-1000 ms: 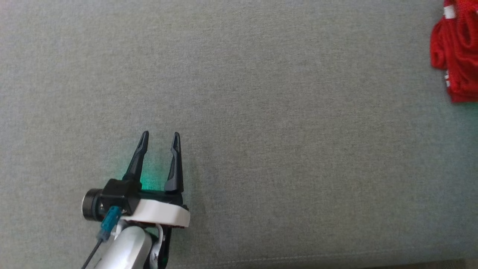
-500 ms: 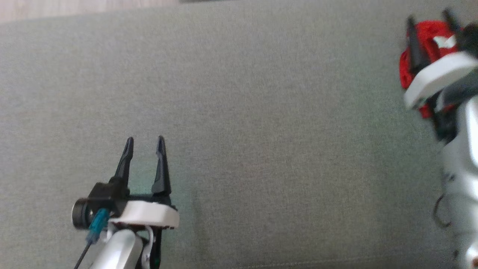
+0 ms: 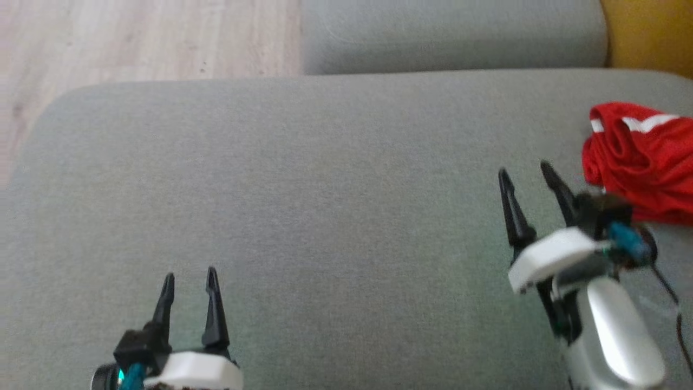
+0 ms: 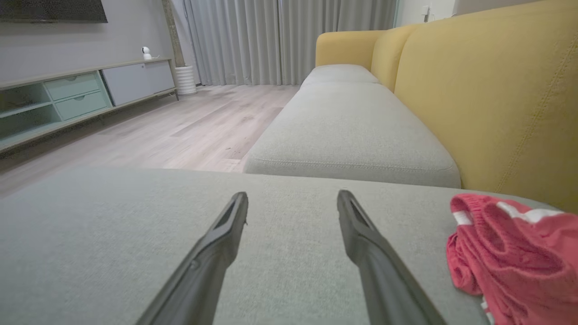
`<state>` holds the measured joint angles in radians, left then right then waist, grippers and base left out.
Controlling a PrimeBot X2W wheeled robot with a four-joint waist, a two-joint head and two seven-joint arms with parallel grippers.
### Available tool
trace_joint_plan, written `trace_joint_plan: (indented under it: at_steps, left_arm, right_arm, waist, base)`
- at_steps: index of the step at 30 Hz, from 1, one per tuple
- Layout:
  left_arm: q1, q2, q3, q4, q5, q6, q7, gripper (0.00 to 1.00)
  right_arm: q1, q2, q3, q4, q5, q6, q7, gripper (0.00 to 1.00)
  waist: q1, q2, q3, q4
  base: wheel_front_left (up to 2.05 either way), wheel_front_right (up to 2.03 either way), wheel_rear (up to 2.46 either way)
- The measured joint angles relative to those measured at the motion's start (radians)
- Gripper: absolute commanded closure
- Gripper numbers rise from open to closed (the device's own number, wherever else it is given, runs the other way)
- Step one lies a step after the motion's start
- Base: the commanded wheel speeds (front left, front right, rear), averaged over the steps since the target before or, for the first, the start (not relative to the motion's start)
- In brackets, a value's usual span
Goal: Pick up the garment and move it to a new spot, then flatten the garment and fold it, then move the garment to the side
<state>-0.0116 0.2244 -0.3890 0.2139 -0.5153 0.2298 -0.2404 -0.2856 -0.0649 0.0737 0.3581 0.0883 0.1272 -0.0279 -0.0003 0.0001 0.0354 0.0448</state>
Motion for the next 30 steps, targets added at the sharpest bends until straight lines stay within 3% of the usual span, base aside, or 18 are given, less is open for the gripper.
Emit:
trace_joint_plan:
  at_steps: [6,15,30]
  left_arm:
    - [0.061,0.005,-0.001,-0.012,-0.006,0.010,0.000,0.00]
    - [0.064,0.007,-0.011,-0.023,-0.009,0.017,0.001,0.00]
    - [0.069,0.004,-0.031,-0.004,-0.030,0.024,0.028,0.00]
  right_arm:
    - [0.173,0.008,0.024,-0.093,0.053,0.000,-0.055,0.00]
    - [0.297,0.015,0.046,-0.139,0.078,0.000,-0.087,0.00]
    - [0.320,0.016,0.050,-0.148,0.079,0.000,-0.077,0.00]
  waist:
    - [0.0000,0.0000,-0.044,0.035]
    - [0.0003,0.0000,-0.060,0.036]
    - [0.0003,0.0000,-0.068,0.024]
  base:
    - [0.00,0.00,0.00]
    - [0.00,0.00,0.00]
    - [0.00,0.00,0.00]
